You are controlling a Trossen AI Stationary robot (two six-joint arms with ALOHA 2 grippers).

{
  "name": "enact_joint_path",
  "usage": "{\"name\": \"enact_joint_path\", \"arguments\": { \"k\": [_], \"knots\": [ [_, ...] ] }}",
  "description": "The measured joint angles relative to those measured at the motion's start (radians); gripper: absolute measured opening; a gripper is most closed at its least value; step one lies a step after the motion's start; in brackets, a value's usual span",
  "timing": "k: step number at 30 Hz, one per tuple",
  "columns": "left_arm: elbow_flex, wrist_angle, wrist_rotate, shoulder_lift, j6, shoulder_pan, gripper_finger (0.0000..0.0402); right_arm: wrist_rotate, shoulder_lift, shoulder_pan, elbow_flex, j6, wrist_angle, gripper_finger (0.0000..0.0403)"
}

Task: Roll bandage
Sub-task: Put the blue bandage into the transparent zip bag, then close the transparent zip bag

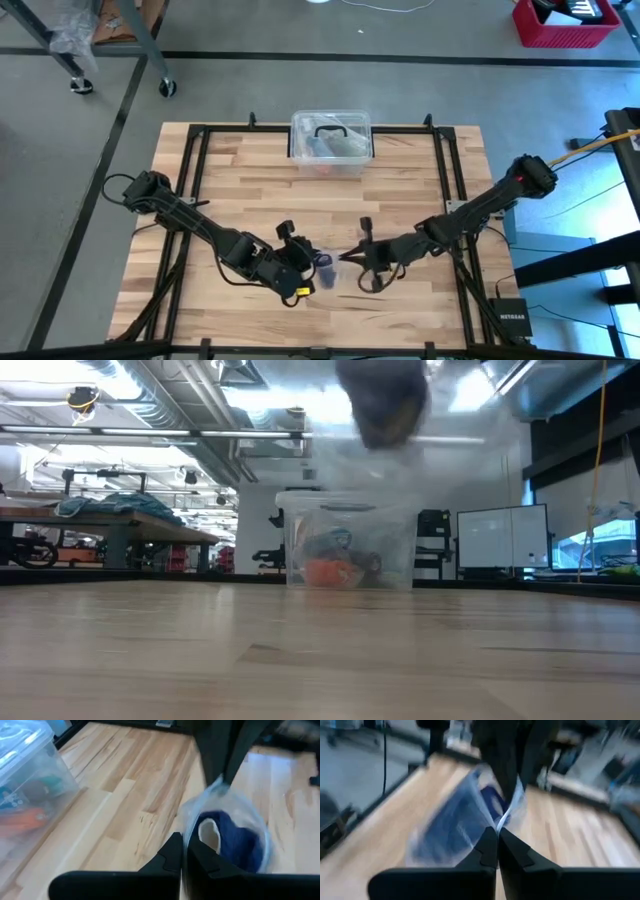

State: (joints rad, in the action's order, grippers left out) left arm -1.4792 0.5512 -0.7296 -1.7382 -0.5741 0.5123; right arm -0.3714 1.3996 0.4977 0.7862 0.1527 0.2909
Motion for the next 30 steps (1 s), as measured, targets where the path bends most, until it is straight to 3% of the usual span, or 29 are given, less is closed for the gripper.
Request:
{"name": "enact_joint_path", "arguments": {
  "k": [2, 4, 8, 15, 21, 25, 30],
  "knots": [
    [0.000, 0.015, 0.000, 0.000, -0.002, 0.004, 0.0001, -0.003, -0.024, 0.009, 0.067, -0.062, -0.198, 0.0010],
    [0.000, 0.014, 0.000, 0.000, 0.006, 0.006, 0.0001, -0.004, -0.028, 0.008, 0.114, -0.095, -0.286, 0.0007],
    [-0.001, -0.034, 0.000, 0.000, 0.025, 0.002, 0.0001, 0.035, -0.010, -0.002, 0.121, -0.122, -0.318, 0.0006],
    [-0.024, -0.037, 0.003, 0.002, 0.063, 0.012, 0.0001, 0.001, -0.007, -0.001, 0.121, -0.122, -0.342, 0.0005],
    [-0.024, -0.028, 0.088, 0.004, 0.074, -0.005, 0.0004, 0.002, -0.008, 0.000, 0.121, -0.132, -0.347, 0.0004],
    [-0.024, -0.008, 0.191, 0.023, 0.047, -0.031, 0.0034, 0.007, -0.006, -0.001, 0.120, -0.149, -0.358, 0.0005],
    [-0.024, 0.071, 0.222, 0.034, 0.027, -0.049, 0.0092, 0.049, -0.006, -0.008, 0.120, -0.166, -0.368, 0.0003]
  ]
}}
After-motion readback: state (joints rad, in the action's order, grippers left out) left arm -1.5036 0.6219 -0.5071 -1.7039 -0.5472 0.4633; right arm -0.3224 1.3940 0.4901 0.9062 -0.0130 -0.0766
